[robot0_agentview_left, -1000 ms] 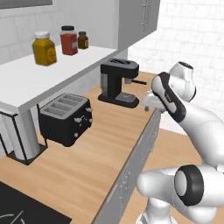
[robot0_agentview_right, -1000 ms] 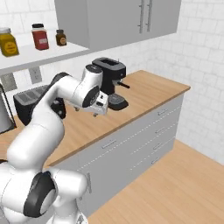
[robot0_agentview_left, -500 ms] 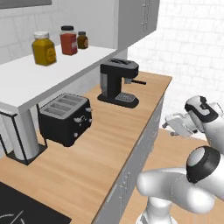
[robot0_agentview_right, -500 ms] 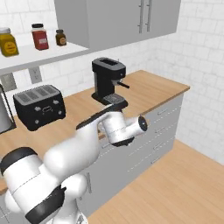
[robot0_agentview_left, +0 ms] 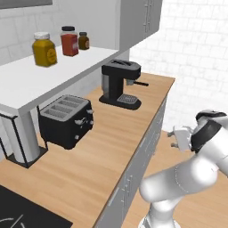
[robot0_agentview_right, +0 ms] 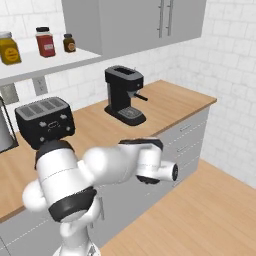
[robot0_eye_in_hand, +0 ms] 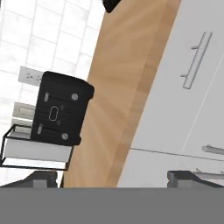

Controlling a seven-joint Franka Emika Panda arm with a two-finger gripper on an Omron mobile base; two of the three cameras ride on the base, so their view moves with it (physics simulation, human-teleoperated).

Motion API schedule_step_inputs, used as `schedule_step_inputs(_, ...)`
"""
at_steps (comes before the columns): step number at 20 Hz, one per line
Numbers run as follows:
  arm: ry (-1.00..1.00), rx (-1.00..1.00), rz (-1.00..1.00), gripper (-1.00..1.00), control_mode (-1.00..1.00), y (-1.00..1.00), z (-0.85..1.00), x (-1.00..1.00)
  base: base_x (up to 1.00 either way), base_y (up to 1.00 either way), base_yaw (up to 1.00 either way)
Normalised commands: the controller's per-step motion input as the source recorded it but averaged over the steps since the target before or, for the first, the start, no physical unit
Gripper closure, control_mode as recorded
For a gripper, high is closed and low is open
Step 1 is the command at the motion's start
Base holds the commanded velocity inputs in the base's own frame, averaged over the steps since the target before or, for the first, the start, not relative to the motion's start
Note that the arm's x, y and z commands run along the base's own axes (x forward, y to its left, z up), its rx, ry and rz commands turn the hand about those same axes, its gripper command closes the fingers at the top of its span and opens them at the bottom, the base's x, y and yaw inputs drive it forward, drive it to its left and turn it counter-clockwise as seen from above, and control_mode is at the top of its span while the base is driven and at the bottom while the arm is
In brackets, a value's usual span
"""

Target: Take a straw from the drawer in front and place it inside the glass cup on the dining counter.

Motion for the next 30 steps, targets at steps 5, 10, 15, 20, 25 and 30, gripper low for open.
schedule_step_inputs(5, 0.03, 0.14, 0.00, -1.00, -1.00, 0.00, -0.28, 0.21, 0.00, 0.00, 0.00)
schedule_step_inputs(10, 0.06, 0.02, -0.07, -1.00, -1.00, 0.25, -0.12, 0.10, 0.00, 0.00, 0.00)
schedule_step_inputs(15, 0.09, 0.00, -0.06, -1.00, -1.00, 0.25, -0.26, 0.19, 0.00, 0.00, 0.00)
schedule_step_inputs(20, 0.09, 0.00, -0.03, -1.00, -1.00, 0.17, -0.27, 0.29, 0.00, 0.00, 0.00)
schedule_step_inputs(25, 0.00, 0.02, 0.00, -1.00, -1.00, 0.00, -0.17, 0.15, 0.00, 0.00, 0.00)
schedule_step_inputs(30, 0.00, 0.03, 0.00, -1.00, -1.00, 0.00, -0.15, 0.21, 0.00, 0.00, 0.00)
